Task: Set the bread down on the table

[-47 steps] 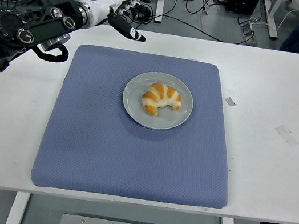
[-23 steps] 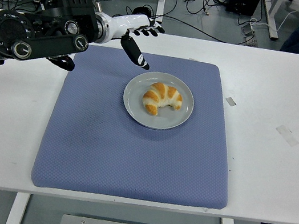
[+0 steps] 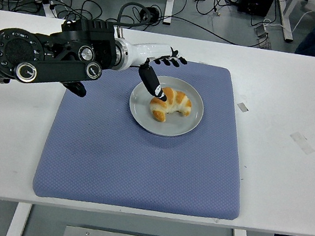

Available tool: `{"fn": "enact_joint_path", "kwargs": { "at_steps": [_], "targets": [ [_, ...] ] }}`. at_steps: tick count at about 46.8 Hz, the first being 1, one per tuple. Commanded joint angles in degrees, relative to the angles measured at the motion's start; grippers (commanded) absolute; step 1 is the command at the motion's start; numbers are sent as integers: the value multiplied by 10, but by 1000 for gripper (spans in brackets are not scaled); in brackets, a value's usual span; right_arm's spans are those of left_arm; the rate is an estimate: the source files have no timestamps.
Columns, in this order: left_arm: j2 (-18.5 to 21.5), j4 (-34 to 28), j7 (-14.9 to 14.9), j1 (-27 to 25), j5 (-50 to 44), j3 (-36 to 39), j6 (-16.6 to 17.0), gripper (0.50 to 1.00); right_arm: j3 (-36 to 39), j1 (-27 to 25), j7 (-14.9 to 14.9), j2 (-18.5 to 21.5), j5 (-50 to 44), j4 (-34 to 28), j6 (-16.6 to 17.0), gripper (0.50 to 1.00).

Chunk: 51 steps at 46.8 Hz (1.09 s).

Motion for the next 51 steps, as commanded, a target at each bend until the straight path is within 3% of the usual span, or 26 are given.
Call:
{"fn": "enact_joint_path", "kwargs": {
  "at_steps": [1, 7, 9, 10, 33, 51],
  "targets": [
    [-9, 4, 0, 2, 2, 3, 1, 922, 0, 0, 0, 0, 0, 0, 0, 1000],
    [-17, 6, -1, 10, 3, 3, 2, 878, 0, 0, 0, 0, 0, 0, 0, 1000],
    [-20, 9, -1, 16, 3, 3, 2, 810, 0, 0, 0, 0, 0, 0, 0, 1000],
    [-23, 10, -1, 18, 3, 3, 2, 802, 0, 0, 0, 0, 0, 0, 0, 1000],
    [-49, 58, -3, 38, 3, 1, 3, 818, 0, 0, 0, 0, 0, 0, 0, 1000],
    [-54, 61, -8, 43, 3, 2, 14, 824, 0, 0, 0, 0, 0, 0, 0, 1000]
  ]
}}
